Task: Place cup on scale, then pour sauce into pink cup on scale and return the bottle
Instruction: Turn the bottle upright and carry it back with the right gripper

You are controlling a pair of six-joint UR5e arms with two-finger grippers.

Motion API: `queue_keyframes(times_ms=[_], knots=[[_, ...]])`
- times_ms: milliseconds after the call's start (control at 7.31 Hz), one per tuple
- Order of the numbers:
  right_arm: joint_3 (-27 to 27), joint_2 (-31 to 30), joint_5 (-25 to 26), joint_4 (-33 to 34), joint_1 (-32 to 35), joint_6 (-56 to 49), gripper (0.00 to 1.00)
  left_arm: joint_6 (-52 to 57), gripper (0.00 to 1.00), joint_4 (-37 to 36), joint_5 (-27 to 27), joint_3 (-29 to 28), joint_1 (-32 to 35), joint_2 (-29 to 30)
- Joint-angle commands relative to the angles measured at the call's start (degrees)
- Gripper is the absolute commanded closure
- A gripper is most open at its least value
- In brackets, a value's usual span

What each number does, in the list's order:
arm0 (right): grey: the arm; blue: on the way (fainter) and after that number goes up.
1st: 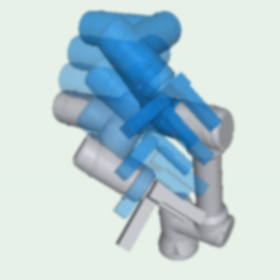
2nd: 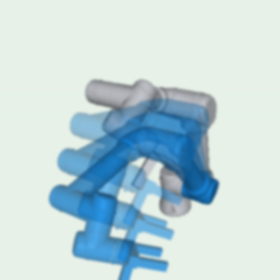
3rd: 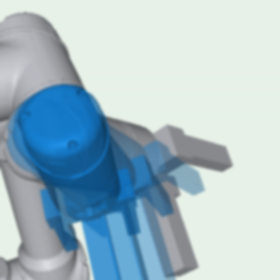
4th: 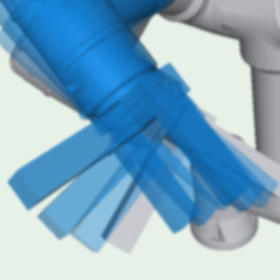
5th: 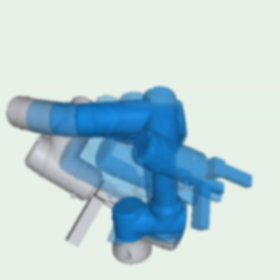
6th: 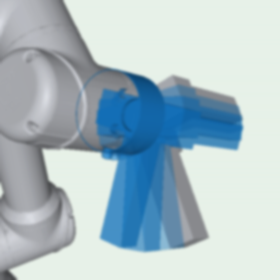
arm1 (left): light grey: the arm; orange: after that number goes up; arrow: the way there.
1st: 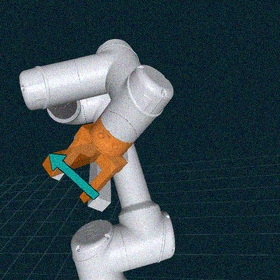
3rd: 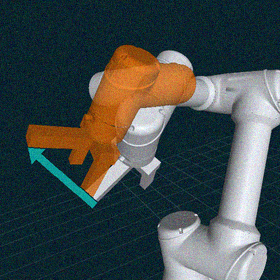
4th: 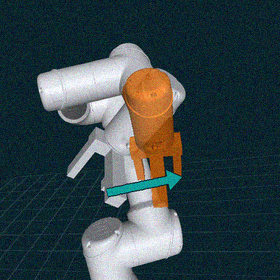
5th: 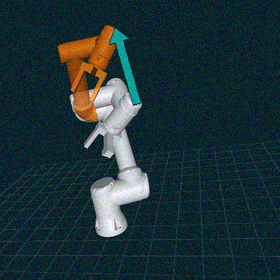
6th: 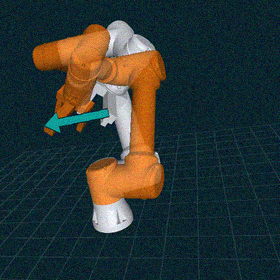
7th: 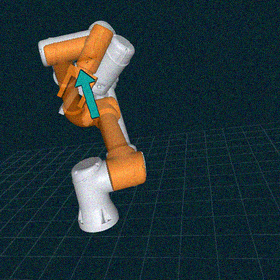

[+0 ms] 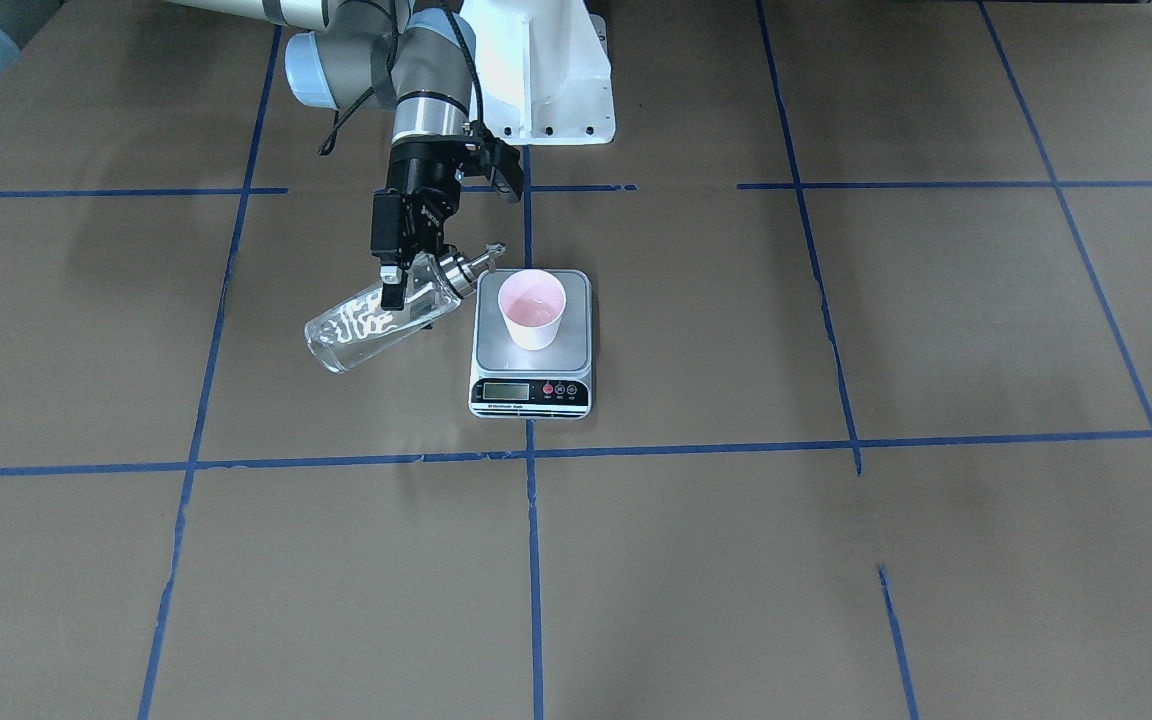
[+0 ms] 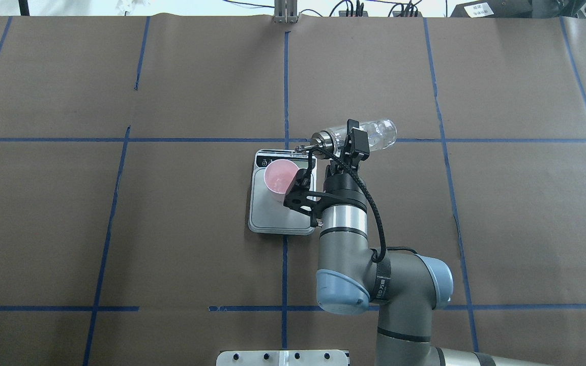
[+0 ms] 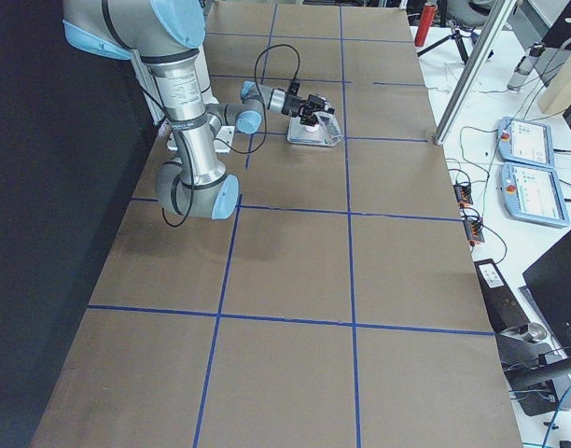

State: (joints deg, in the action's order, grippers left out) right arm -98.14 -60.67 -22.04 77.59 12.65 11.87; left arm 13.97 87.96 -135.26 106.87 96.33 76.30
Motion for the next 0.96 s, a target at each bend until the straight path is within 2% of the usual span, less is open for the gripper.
queue_keyframes(times_ms=[0,137,411,548,821], knots=[[-0.47,-0.59,-2.12,-0.95,0.09,13.02,1.0,0.0,0.0,0.2,0.0,0.01,-0.09,-0.02],[-1.77,-1.03,-6.13,-0.95,0.27,23.8,1.0,0.0,0.0,0.2,0.0,0.09,0.0,-0.02],[-8.61,-4.36,-12.3,-0.95,0.44,30.29,1.0,0.0,0.0,0.28,0.0,0.01,0.0,-0.02],[-10.04,-5.5,-14.76,-0.95,0.62,36.93,1.0,0.0,0.0,0.29,0.0,0.01,-0.09,-0.02],[-11.89,-6.73,-24.76,-0.95,3.51,56.69,1.0,0.09,0.0,0.29,0.0,0.01,0.0,-0.02]])
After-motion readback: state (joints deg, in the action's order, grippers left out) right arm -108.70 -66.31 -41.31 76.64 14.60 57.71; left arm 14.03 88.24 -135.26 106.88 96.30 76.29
